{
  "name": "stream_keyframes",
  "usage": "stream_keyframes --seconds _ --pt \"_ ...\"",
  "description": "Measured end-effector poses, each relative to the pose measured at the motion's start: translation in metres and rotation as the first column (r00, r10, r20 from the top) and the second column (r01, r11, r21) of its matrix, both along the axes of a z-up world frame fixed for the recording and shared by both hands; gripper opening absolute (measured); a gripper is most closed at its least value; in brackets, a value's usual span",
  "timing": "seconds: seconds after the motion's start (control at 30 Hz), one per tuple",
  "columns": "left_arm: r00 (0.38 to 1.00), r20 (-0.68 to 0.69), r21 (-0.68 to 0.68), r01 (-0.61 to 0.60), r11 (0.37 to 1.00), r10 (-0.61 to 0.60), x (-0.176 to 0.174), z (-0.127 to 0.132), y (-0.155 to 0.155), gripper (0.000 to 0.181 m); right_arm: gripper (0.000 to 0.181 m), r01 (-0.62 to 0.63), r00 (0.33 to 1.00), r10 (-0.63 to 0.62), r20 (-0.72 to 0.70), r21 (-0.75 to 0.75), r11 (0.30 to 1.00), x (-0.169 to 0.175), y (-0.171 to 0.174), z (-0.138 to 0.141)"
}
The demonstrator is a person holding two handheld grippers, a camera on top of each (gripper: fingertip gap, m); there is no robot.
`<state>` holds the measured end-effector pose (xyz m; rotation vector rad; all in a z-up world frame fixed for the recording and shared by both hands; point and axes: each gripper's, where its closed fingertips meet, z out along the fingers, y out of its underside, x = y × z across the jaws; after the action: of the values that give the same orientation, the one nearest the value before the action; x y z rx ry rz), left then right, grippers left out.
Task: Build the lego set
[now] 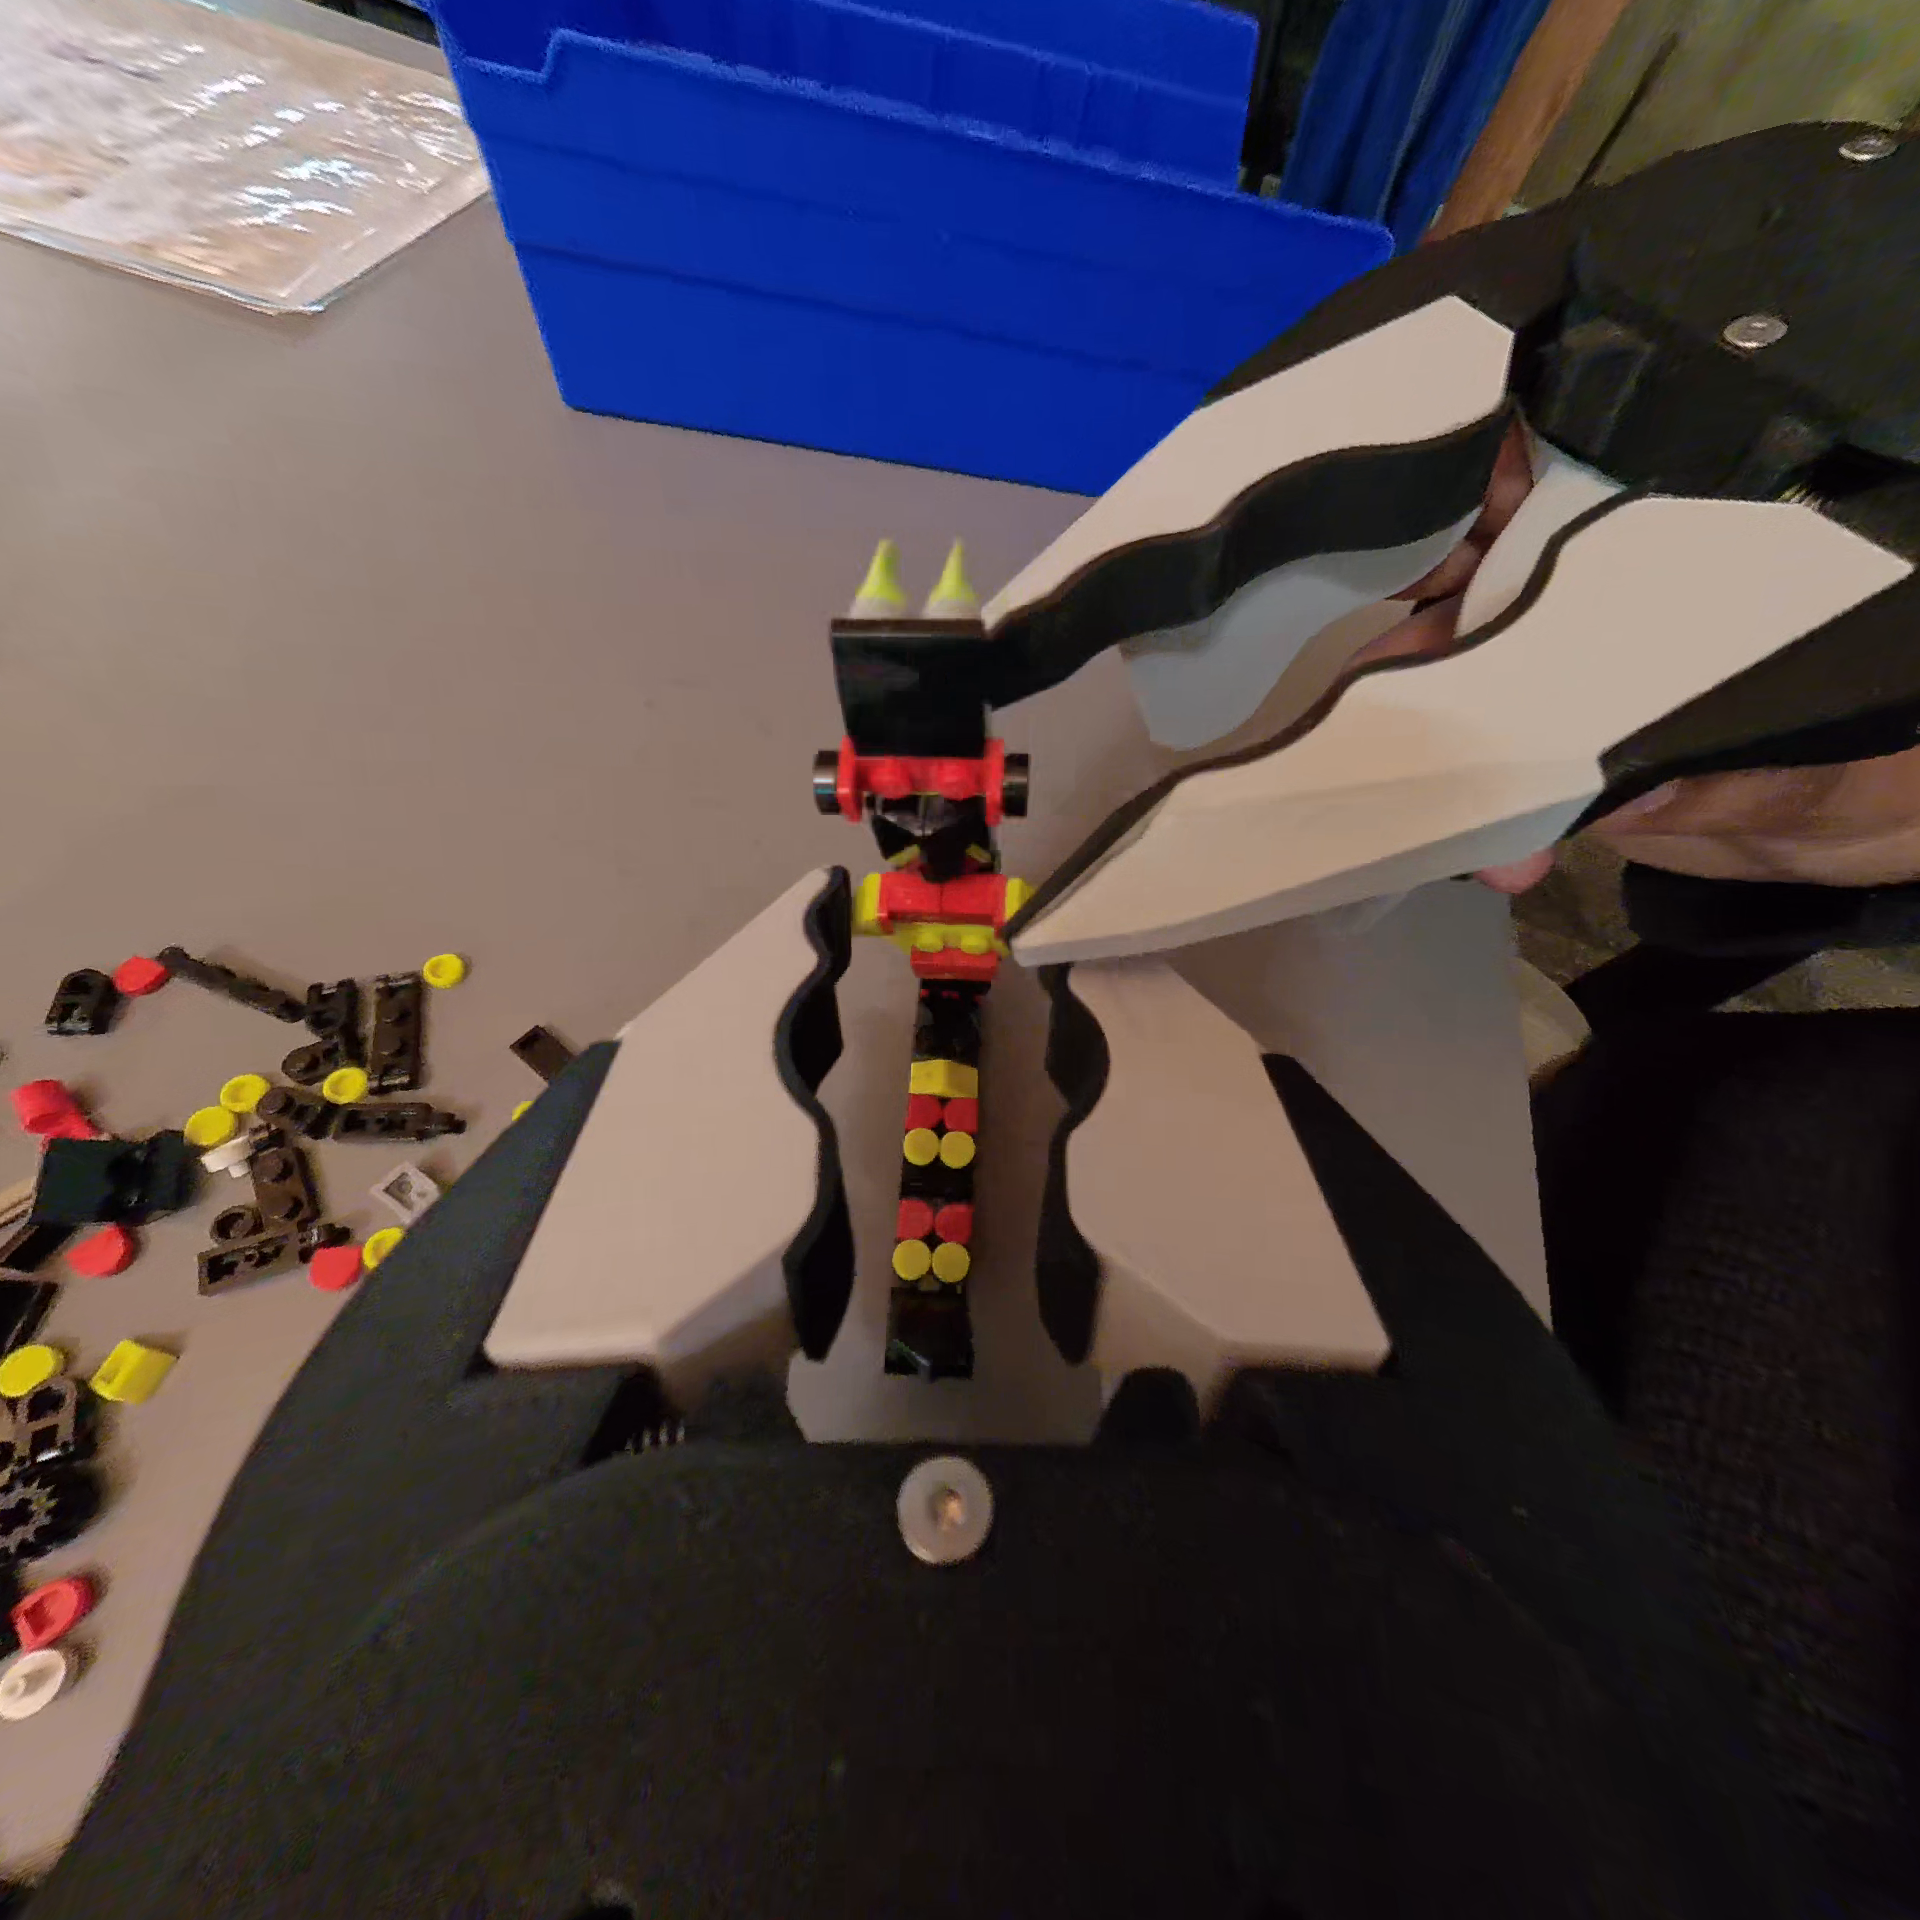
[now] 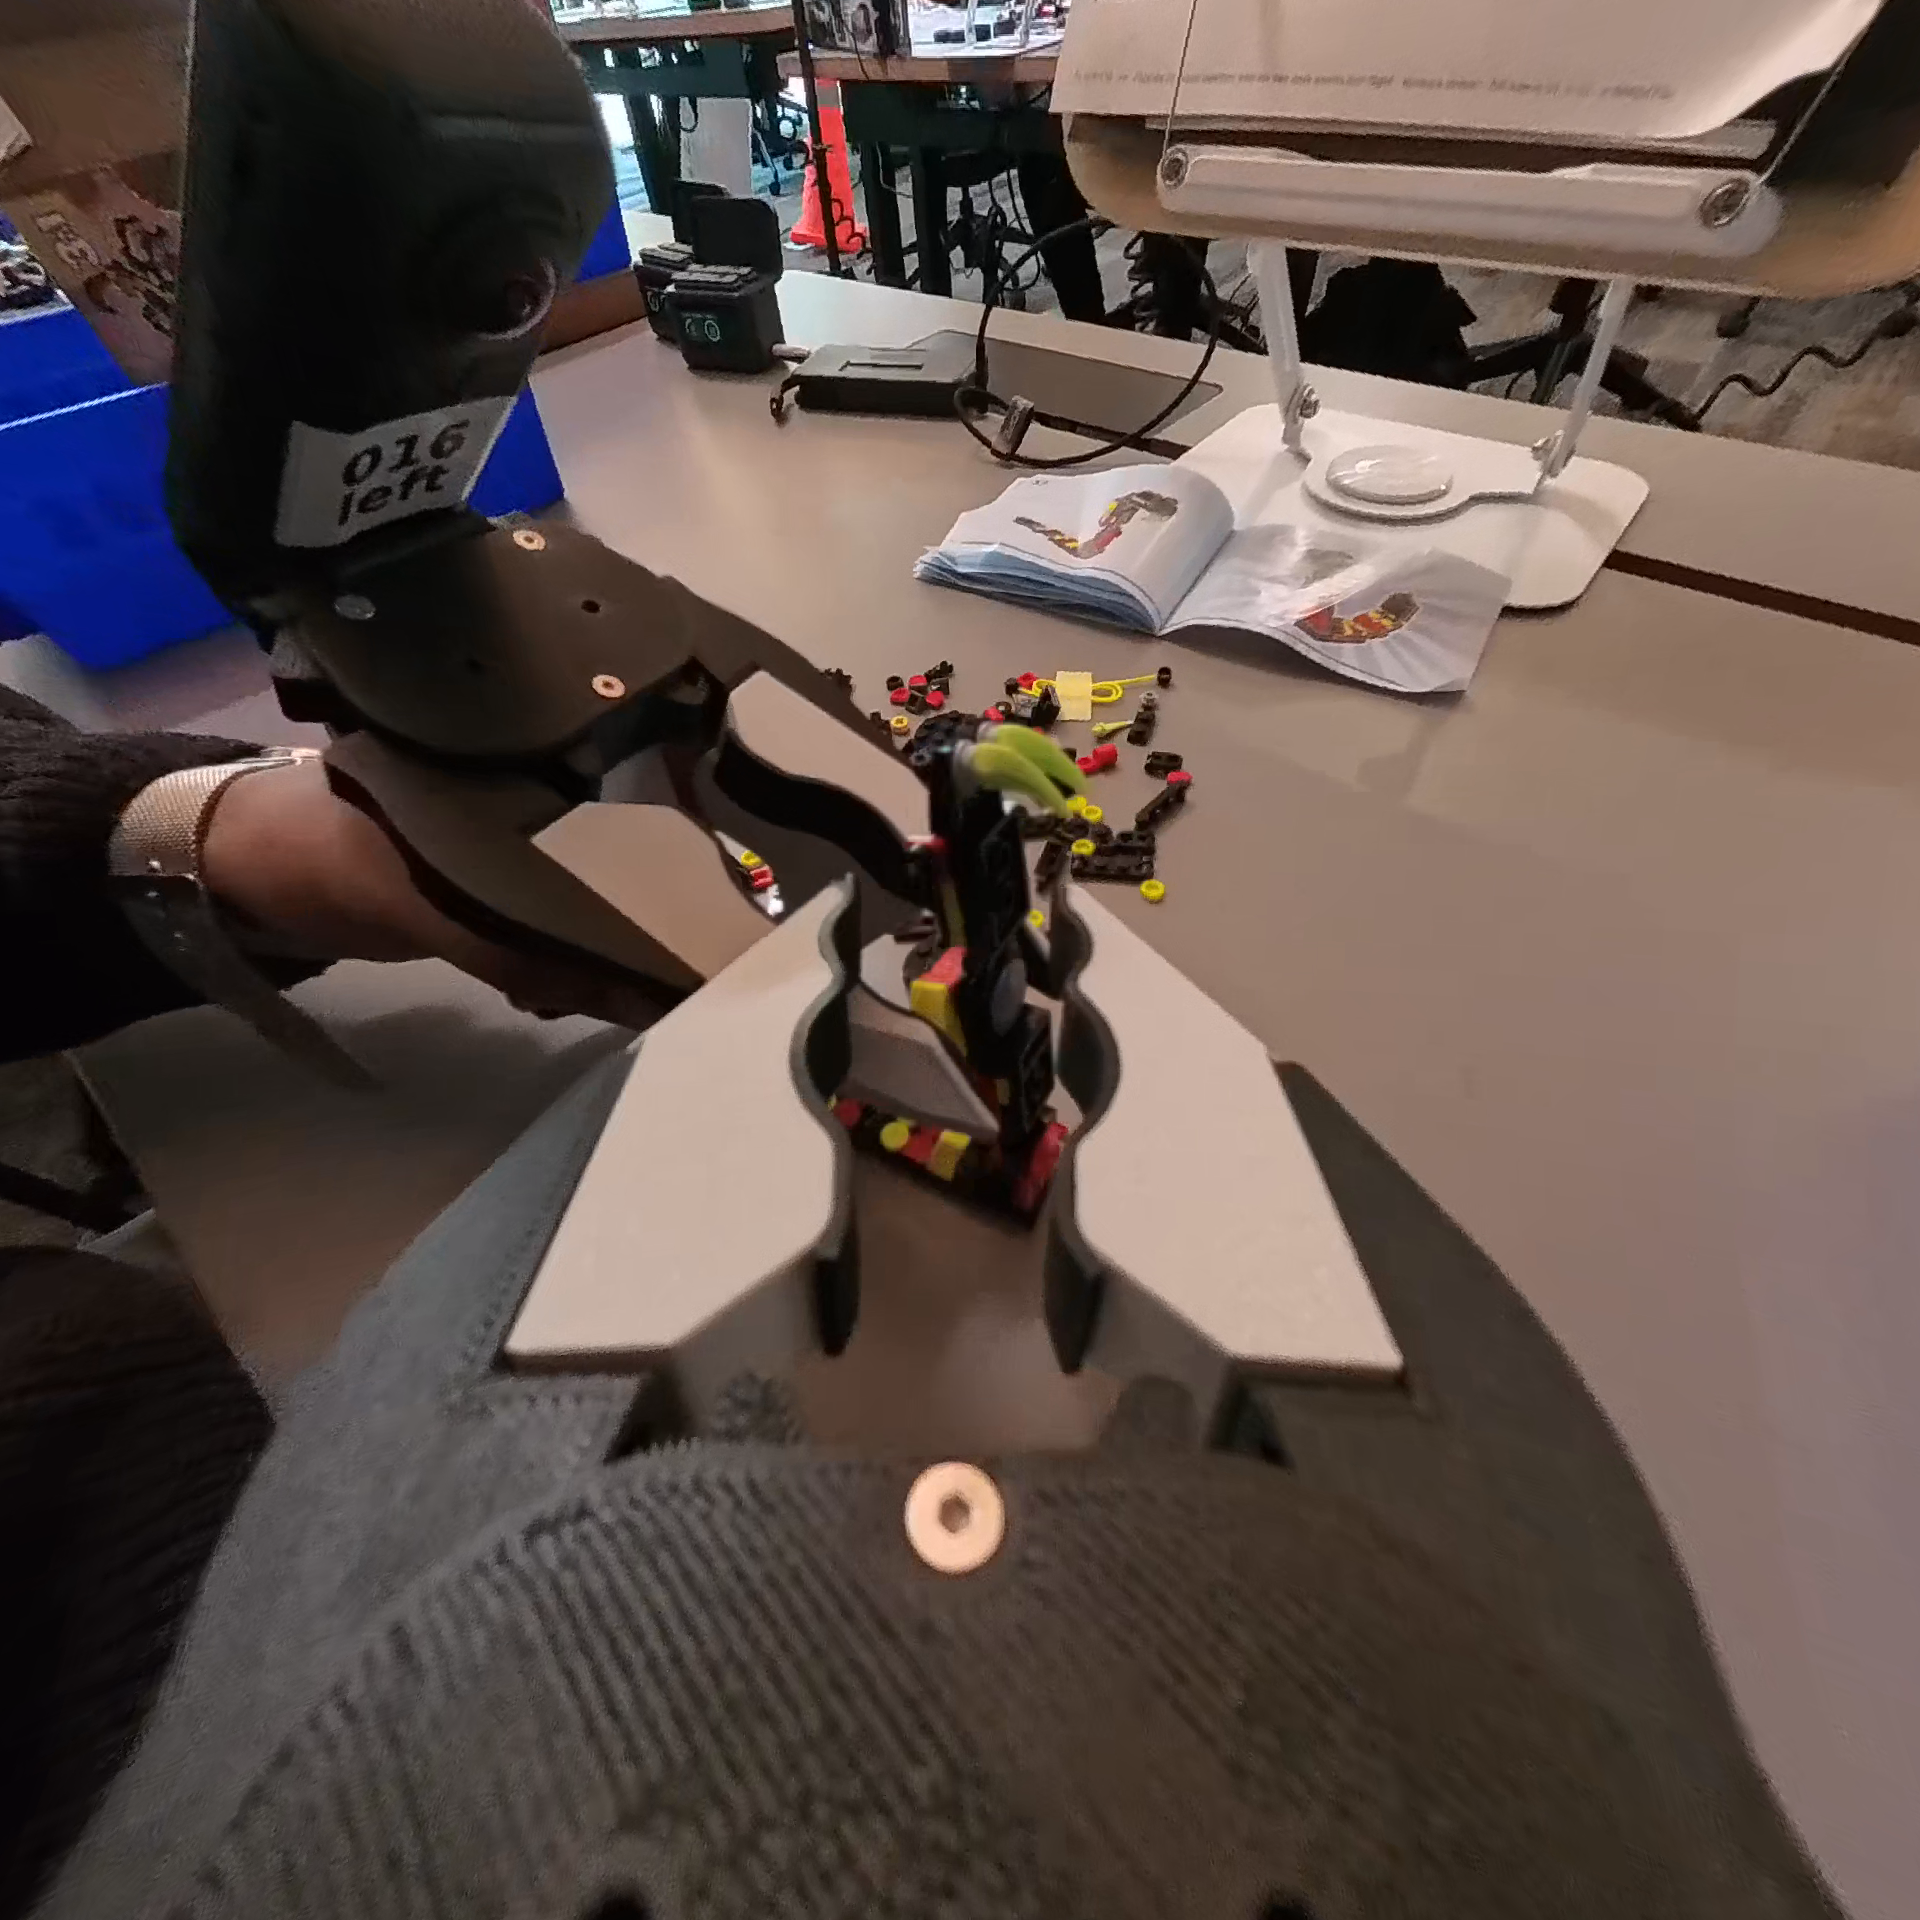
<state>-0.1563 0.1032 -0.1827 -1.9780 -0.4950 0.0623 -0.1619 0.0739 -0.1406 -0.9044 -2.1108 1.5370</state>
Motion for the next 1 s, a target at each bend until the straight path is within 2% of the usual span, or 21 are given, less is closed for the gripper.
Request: stream_keyframes --seconds 0.07,0.3,0.5,0.6,0.8,1.0 --pt "1.000 0.001 0.007 -0.002 1.000 0.002 0.000 0.000 -0.001 0.033 0.029 -0.001 1.000 0.001 -0.003 -0.002 1.000 -0.001 0.000 0.001" --pt "1.000 -0.015 -0.002 -0.020 1.000 0.020 0.000 -0.001 0.000 0.033 0.027 -0.001 1.000 0.001 0.001 -0.030 1.000 -0.004 0.003 0.006" --pt "0.992 -0.118 -0.064 -0.053 0.997 0.045 -0.001 -0.001 0.000 0.032 0.028 -0.014 1.000 0.014 -0.012 0.000 1.000 -0.002 0.001 0.004" --pt "0.985 -0.167 -0.102 -0.064 0.993 0.046 -0.001 -0.002 0.002 0.032 0.022 -0.018 1.000 0.018 -0.019 0.013 1.000 -0.001 0.001 0.003" --pt "0.986 -0.151 -0.087 -0.078 0.993 0.064 -0.001 -0.001 0.003 0.033 0.020 0.013 0.997 -0.006 0.072 -0.100 0.995 -0.002 0.004 0.004" --pt "0.985 -0.159 -0.084 -0.079 0.993 0.065 0.000 -0.002 0.003 0.033 0.021 0.079 0.969 0.005 0.249 -0.330 0.941 -0.003 0.010 0.004"
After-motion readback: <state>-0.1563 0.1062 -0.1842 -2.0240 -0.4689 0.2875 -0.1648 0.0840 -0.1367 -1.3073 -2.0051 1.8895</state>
